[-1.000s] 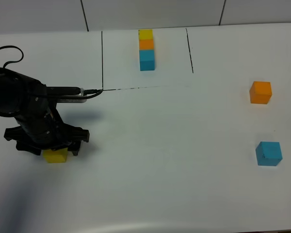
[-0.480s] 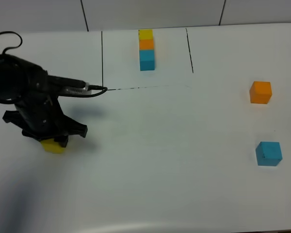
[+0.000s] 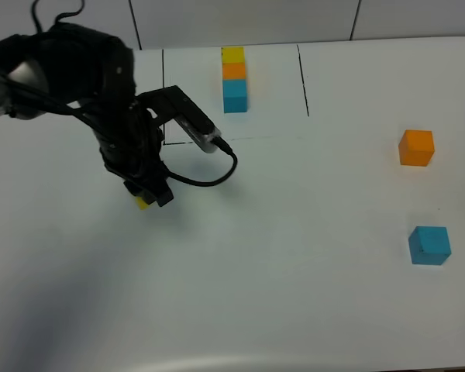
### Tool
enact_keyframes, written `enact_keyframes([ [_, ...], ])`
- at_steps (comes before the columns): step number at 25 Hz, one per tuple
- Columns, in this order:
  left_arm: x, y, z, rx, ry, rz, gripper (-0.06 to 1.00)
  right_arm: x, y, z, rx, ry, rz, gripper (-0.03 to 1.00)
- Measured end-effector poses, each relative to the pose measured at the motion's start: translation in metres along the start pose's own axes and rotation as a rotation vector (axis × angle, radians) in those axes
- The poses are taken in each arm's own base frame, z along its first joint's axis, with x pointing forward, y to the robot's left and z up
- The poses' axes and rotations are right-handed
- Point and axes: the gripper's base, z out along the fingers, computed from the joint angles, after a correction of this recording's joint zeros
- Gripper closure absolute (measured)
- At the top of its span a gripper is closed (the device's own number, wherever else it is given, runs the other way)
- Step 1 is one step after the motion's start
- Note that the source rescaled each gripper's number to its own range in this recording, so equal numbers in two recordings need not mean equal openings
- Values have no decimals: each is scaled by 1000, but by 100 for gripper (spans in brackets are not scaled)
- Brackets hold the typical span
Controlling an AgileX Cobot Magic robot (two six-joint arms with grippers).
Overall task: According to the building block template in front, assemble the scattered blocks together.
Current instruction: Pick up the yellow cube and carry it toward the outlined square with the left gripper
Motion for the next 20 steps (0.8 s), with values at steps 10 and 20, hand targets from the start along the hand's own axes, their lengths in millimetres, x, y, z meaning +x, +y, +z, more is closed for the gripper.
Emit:
enact_keyframes([
  [10,-83,-16,19,-97,20,351,94,0,0,0,0,0,0,27],
  [20,-113,-31,42,-93,-9,521,94,0,0,0,0,0,0,27],
])
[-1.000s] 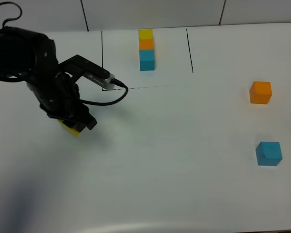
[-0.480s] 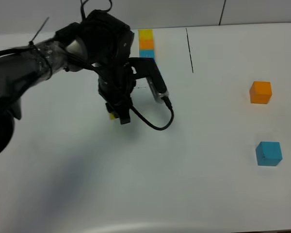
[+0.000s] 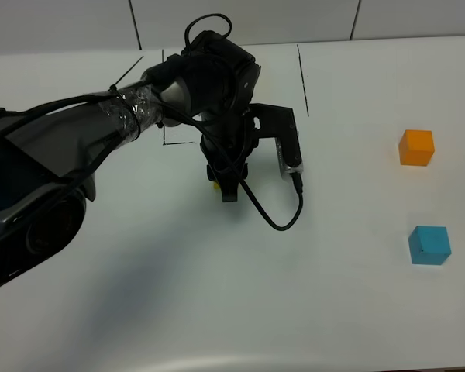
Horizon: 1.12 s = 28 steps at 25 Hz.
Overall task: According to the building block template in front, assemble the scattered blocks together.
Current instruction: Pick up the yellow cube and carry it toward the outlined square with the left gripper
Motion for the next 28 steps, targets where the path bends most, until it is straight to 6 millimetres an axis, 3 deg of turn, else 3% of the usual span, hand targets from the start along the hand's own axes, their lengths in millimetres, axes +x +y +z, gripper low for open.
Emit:
enact_keyframes([
  [5,-4,-3,13,16,5,18,94,0,0,0,0,0,0,27],
  [18,-5,-3,14,17,7,18,94,0,0,0,0,0,0,27],
  [20,-5,-3,14,17,9,19,87,0,0,0,0,0,0,27],
  [25,-3,-3,6,17,13,13,36,0,0,0,0,0,0,27],
  [28,-1,-3,-17,2,-6,-13,14,0,0,0,0,0,0,27],
])
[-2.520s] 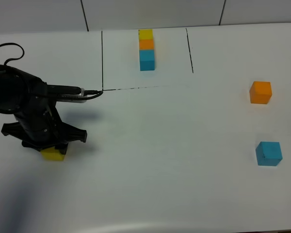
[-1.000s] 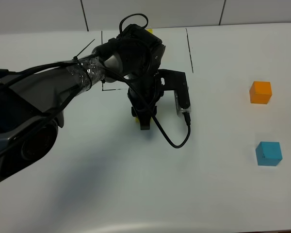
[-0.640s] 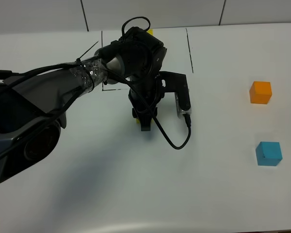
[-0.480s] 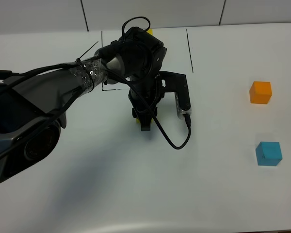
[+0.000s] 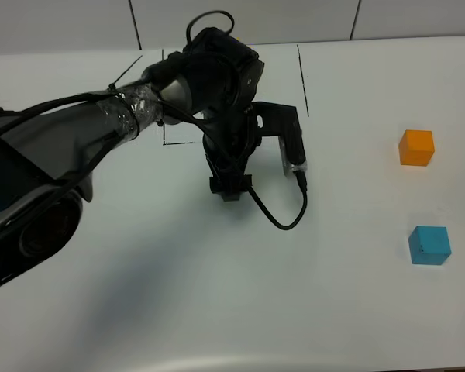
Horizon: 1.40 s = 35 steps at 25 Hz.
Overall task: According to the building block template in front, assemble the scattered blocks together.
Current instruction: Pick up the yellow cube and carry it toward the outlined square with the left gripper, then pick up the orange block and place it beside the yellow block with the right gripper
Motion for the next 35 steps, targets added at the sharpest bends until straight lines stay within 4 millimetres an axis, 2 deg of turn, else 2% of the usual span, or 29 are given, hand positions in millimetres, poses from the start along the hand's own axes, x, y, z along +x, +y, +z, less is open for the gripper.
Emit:
enact_keyframes([
  [2,2,0,-16,-9,-15,-18,7,0,0,0,0,0,0,27],
  [6,5,0,-43,-38,-46,-110,4,0,0,0,0,0,0,27],
  [10,10,6,-69,-120,-88,-326,4,0,0,0,0,0,0,27],
  [13,25,16,-82,-175,-88,-518,4,0,0,0,0,0,0,27],
  [15,42,23,-85,-176,-59,-607,4,0,0,0,0,0,0,27],
  [19,92,38,-85,-118,-18,-764,4,0,0,0,0,0,0,27],
  [25,182,40,-100,-109,-74,-997,4,0,0,0,0,0,0,27],
  [28,223,29,-113,-152,-104,-1119,4,0,0,0,0,0,0,27],
  [31,254,12,-134,-211,-148,-1228,4,0,0,0,0,0,0,27],
  [35,273,-21,-163,-280,-216,-1305,4,0,0,0,0,0,0,27],
])
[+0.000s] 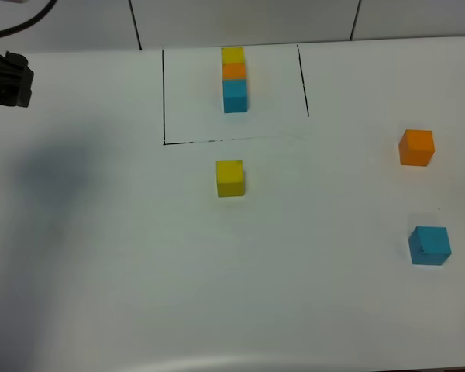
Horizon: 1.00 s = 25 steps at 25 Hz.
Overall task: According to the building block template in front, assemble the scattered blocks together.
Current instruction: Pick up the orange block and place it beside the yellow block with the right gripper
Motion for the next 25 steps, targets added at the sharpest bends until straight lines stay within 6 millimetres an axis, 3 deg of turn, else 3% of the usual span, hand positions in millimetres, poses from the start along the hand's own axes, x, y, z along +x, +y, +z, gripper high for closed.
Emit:
enact_keyframes([
  [8,62,-3,-65,-1,-122,-108,4,0,0,0,0,0,0,27],
  [13,104,-15,-95,10,-194,-97,4,0,0,0,0,0,0,27],
  [25,208,-23,-127,38,-353,-105,4,0,0,0,0,0,0,27],
])
